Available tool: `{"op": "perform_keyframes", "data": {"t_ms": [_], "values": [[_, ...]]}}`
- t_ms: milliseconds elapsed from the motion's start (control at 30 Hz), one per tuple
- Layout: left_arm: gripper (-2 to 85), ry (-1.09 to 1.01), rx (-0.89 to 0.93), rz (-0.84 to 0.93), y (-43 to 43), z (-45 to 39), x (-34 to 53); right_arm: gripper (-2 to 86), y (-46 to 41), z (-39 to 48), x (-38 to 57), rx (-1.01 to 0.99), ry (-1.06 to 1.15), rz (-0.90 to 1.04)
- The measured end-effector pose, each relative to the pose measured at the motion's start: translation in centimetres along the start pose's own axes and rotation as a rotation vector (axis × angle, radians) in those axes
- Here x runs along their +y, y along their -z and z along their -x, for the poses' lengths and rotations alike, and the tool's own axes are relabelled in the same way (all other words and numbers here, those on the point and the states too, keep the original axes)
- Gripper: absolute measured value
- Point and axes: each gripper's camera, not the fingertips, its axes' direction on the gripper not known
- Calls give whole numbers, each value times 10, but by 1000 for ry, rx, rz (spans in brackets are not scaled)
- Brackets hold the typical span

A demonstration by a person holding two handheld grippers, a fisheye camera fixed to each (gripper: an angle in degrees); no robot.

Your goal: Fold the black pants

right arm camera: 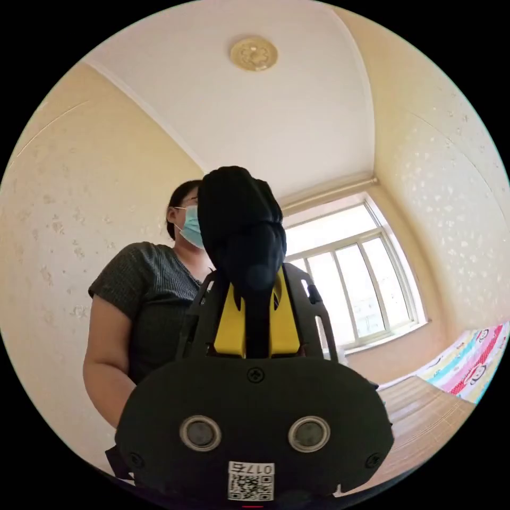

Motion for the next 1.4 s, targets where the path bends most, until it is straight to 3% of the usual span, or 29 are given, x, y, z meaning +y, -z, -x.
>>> {"op": "perform_keyframes", "data": {"t_ms": [133,267,433,567,667,800,933,1033,1233,1400], "values": [[24,240,100,-161,9,36,24,68,27,-5,17,-133,0,-225],[49,461,204,-256,15,89,52,63,19,-14,22,-309,-5,-202],[173,472,249,-150,-12,92,27,59,-15,-41,33,-315,-139,-136],[161,576,175,98,-66,97,10,62,-43,-66,41,-270,-274,-23],[115,667,331,52,-77,123,25,67,-62,-84,48,-317,-402,51],[58,759,217,-27,-54,145,46,77,-43,-90,51,19,-627,107],[49,857,205,-165,-30,165,65,83,-20,-61,55,275,-653,117],[48,837,17,-234,5,167,58,93,-25,-30,64,425,-625,177],[48,687,-221,-288,45,152,18,157,-54,19,87,378,-459,70],[50,555,-301,-218,31,121,-21,194,-160,43,79,532,-230,298]]}}
